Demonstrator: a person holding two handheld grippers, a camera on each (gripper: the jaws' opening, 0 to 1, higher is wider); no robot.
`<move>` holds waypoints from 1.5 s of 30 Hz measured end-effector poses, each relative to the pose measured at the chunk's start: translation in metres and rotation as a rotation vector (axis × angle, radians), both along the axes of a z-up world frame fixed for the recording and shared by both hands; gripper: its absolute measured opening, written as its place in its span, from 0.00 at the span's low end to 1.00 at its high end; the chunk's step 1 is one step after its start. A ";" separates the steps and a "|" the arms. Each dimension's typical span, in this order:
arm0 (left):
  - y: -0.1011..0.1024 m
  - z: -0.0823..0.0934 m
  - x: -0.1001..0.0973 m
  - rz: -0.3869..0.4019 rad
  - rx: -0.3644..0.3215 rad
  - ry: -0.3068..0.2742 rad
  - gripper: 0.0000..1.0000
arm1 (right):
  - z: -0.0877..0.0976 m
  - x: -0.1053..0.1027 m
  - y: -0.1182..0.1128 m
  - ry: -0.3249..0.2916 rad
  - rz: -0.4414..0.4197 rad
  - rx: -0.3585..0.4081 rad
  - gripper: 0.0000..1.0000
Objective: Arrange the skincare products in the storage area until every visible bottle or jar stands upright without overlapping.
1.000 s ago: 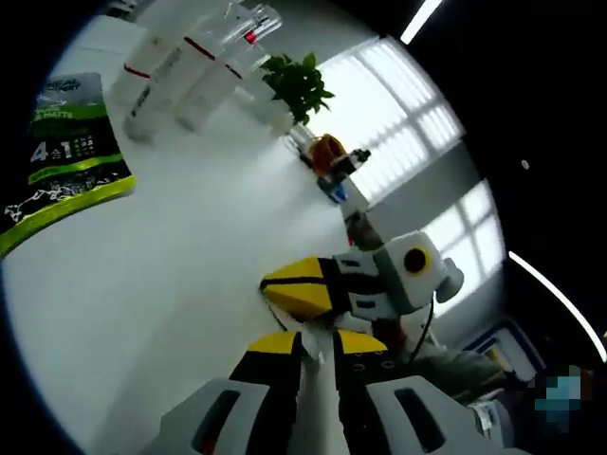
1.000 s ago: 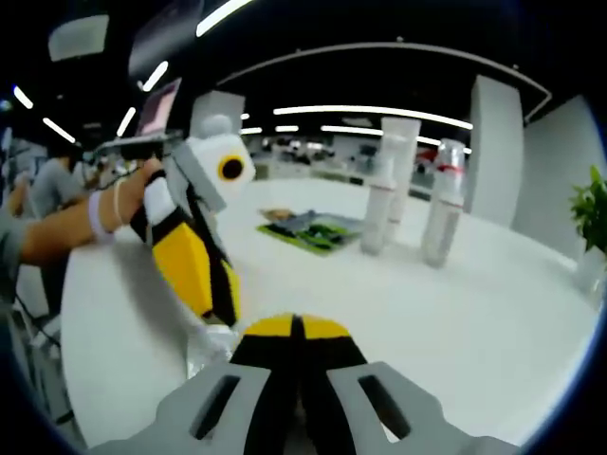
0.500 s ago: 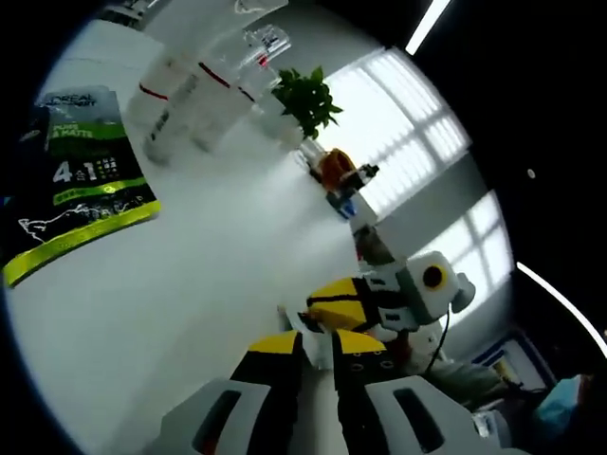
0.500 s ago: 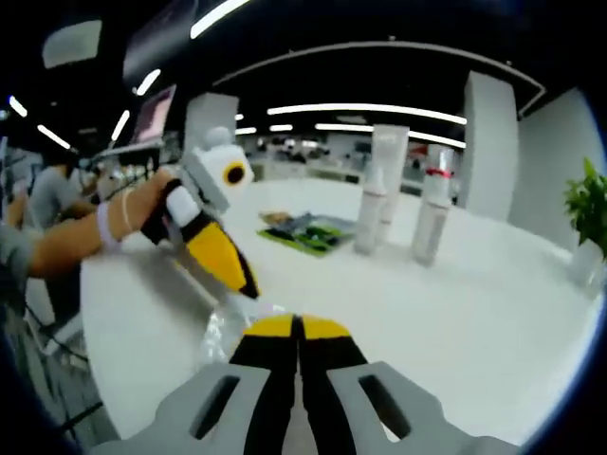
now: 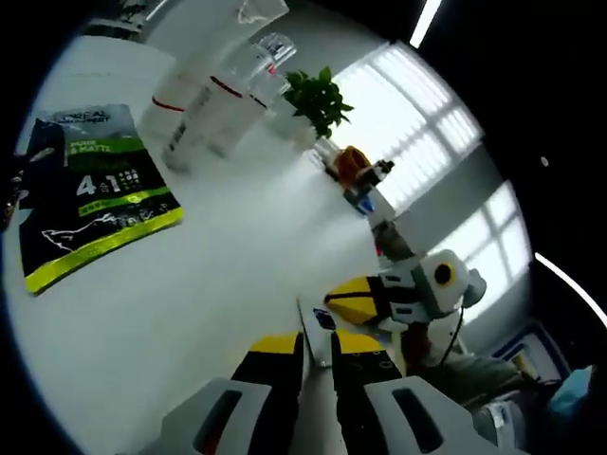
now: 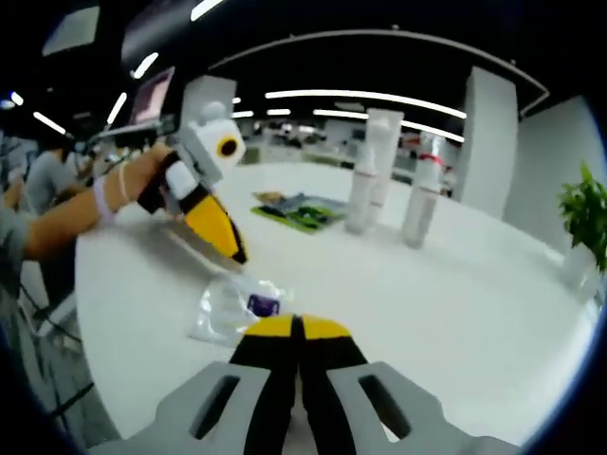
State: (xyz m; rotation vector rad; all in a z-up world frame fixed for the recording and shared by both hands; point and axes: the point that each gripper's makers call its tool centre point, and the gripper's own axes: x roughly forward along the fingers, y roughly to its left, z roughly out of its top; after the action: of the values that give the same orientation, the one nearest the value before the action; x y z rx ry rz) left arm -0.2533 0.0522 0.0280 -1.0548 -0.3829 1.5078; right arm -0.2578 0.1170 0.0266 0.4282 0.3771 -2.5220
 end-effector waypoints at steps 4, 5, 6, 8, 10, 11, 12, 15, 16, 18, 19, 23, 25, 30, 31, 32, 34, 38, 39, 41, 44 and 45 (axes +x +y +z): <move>0.001 0.000 0.006 -0.024 0.000 0.016 0.12 | 0.000 -0.001 -0.002 0.037 0.016 0.030 0.00; 0.000 0.000 0.007 -0.034 0.000 0.019 0.12 | 0.000 -0.001 -0.002 0.039 0.016 0.029 0.00; 0.001 0.000 0.009 -0.039 0.002 0.020 0.12 | 0.000 -0.002 -0.002 0.040 0.017 0.026 0.00; 0.001 0.000 0.010 -0.042 0.006 0.018 0.13 | 0.000 -0.003 -0.001 0.035 0.017 0.010 0.00; 0.000 0.000 0.010 -0.041 0.014 0.003 0.13 | 0.000 -0.002 -0.002 0.034 0.019 0.003 0.00; 0.000 0.000 0.010 -0.042 0.017 -0.003 0.14 | 0.000 -0.002 -0.002 0.035 0.020 0.000 0.00; 0.000 0.000 0.010 -0.041 0.021 -0.008 0.14 | 0.000 -0.002 -0.002 0.035 0.020 -0.001 0.00; 0.002 0.001 0.012 -0.047 0.036 -0.026 0.14 | 0.000 -0.002 -0.003 0.037 0.023 -0.006 0.00; 0.003 0.001 0.013 -0.050 0.044 -0.034 0.15 | 0.000 -0.002 -0.003 0.037 0.024 -0.008 0.00; 0.004 0.002 0.015 -0.055 0.064 -0.053 0.15 | 0.000 -0.002 -0.004 0.037 0.027 -0.016 0.00; 0.004 0.002 0.014 -0.054 0.066 -0.059 0.15 | 0.000 -0.002 -0.004 0.037 0.026 -0.019 0.00; 0.004 0.006 0.014 -0.049 0.096 -0.094 0.15 | -0.001 -0.002 -0.003 0.035 0.026 -0.038 0.00; 0.005 0.010 0.014 -0.046 0.121 -0.106 0.15 | -0.001 -0.001 -0.004 0.034 0.025 -0.046 0.00; 0.010 0.023 0.015 -0.045 0.201 -0.131 0.15 | 0.000 -0.002 -0.004 0.044 0.025 -0.045 0.00; 0.011 0.026 0.017 -0.053 0.222 -0.140 0.14 | -0.001 -0.002 -0.004 0.042 0.024 -0.048 0.00; 0.012 0.028 0.017 -0.051 0.234 -0.143 0.14 | -0.001 -0.002 -0.004 0.042 0.024 -0.050 0.00; 0.018 0.029 0.025 -0.045 0.259 -0.149 0.14 | -0.001 -0.002 -0.004 0.042 0.024 -0.053 0.00; 0.020 0.032 0.022 -0.035 0.282 -0.160 0.14 | 0.000 -0.002 -0.004 0.042 0.021 -0.058 0.00; 0.021 0.033 0.021 -0.030 0.287 -0.161 0.14 | 0.000 -0.002 -0.004 0.042 0.020 -0.059 0.00; 0.022 0.033 0.019 -0.014 0.290 -0.157 0.14 | 0.000 -0.002 -0.004 0.042 0.019 -0.061 0.00; 0.025 0.034 0.017 0.006 0.299 -0.136 0.14 | 0.000 -0.002 -0.004 0.044 0.018 -0.064 0.00; 0.026 0.034 0.016 0.013 0.302 -0.136 0.14 | 0.000 -0.002 -0.004 0.044 0.018 -0.064 0.00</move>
State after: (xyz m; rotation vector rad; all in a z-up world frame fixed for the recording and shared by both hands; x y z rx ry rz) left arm -0.2374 0.0785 0.0615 -0.9169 -0.6915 1.3424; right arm -0.2602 0.1130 0.0265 0.3436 0.3139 -2.5219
